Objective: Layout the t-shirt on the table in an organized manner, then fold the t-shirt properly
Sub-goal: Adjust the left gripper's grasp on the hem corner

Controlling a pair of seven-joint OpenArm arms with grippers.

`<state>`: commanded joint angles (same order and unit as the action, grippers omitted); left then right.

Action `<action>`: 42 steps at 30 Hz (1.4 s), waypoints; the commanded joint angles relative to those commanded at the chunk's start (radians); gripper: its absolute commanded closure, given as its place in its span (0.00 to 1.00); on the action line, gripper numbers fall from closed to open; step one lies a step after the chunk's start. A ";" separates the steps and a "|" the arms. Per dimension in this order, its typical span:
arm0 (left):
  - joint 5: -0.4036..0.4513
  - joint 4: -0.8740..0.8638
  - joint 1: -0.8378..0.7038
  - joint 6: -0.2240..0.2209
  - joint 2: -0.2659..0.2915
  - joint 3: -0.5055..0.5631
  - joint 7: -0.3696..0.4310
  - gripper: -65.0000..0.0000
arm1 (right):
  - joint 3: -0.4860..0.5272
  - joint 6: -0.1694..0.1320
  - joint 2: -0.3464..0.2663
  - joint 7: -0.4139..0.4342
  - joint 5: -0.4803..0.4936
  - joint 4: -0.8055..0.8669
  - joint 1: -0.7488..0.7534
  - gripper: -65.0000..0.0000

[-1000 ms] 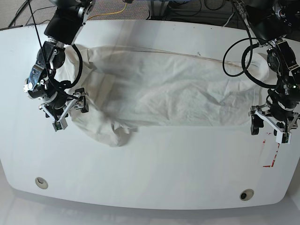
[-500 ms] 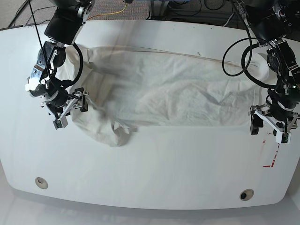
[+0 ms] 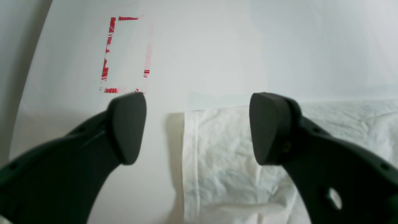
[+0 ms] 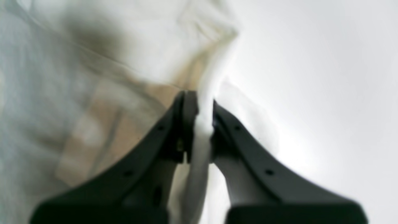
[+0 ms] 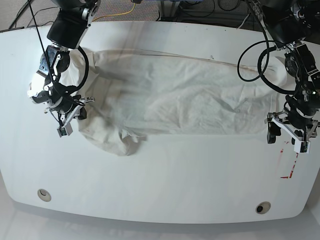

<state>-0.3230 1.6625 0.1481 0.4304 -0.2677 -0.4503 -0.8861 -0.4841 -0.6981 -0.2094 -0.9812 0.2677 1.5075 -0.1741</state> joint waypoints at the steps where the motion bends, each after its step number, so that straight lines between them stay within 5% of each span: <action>1: 0.000 -0.021 0.003 0.000 0.000 0.000 0.000 0.26 | 0.000 0.000 -0.002 0.000 0.000 0.008 0.000 1.00; 15: 0.000 -0.308 0.114 0.000 0.000 -0.002 0.003 0.26 | 0.000 0.000 -0.006 0.000 -0.005 0.017 0.002 1.00; 23: 0.061 -0.440 0.150 -0.023 0.000 0.000 0.120 0.26 | 0.000 0.000 -0.006 0.000 -0.005 0.017 0.008 1.00; 36: 0.100 -0.601 0.215 -0.032 0.002 0.006 0.169 0.26 | 0.000 0.000 -0.006 0.000 -0.002 0.018 0.009 1.00; 42: 0.098 -0.605 0.215 -0.032 0.002 0.130 0.192 0.26 | 0.000 0.000 -0.006 0.000 0.000 0.018 0.009 1.00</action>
<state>-0.2248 1.0579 0.3629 0.3982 -0.2662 -0.3199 -0.6943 -0.4841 -0.6981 -0.2156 -0.9812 0.2677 1.5259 -0.1649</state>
